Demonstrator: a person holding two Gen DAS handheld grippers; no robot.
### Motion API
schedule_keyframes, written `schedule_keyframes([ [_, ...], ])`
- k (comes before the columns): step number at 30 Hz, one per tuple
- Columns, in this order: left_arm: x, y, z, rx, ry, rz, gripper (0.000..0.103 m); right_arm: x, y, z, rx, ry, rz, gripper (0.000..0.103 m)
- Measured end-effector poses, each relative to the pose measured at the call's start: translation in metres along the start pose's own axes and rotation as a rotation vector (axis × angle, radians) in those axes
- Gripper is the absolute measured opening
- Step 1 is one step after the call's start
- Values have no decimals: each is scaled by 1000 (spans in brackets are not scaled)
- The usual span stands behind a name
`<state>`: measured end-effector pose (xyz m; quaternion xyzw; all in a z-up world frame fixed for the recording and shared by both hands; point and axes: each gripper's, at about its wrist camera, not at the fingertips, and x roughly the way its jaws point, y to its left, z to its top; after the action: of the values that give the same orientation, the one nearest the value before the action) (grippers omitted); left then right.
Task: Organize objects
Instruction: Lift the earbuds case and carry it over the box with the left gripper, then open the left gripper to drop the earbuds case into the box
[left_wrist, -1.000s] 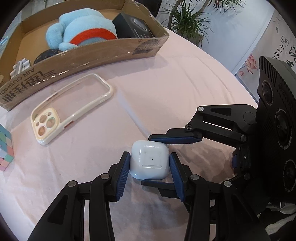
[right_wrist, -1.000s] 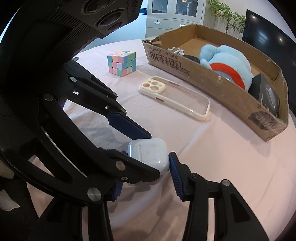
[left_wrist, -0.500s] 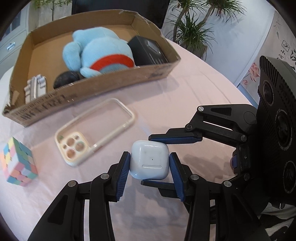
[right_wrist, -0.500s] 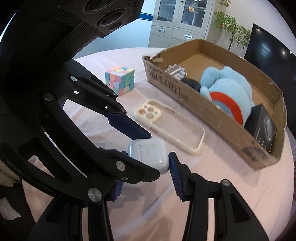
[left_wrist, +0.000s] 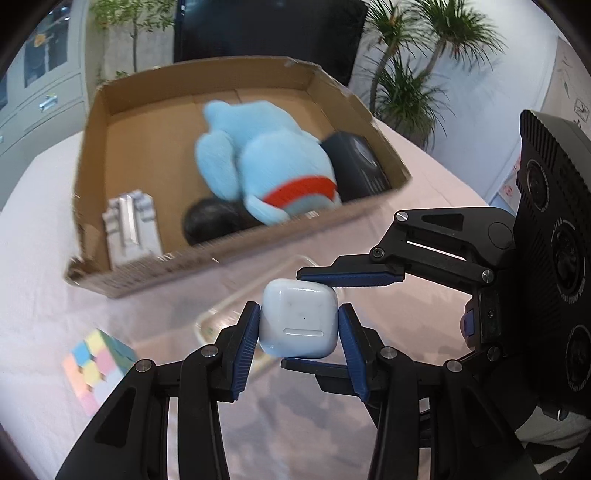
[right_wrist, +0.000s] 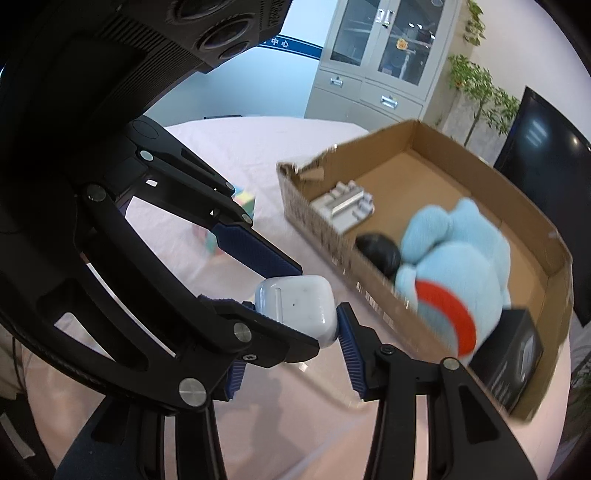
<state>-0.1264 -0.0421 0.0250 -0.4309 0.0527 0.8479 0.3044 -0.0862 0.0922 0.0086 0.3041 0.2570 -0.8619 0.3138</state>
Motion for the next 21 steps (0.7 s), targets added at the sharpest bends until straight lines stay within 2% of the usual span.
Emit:
schedule_keyframes([
  [12,-2,57,47,-21,-55,54,41,41,-37,54,-48,-40,11,42],
  [16,11,79,61,-31,-43,72,41,62,-49,67,-64,-24,21,42],
  [21,35,109,71,-74,-15,61,41,90,-61,76,-64,9,54,42],
])
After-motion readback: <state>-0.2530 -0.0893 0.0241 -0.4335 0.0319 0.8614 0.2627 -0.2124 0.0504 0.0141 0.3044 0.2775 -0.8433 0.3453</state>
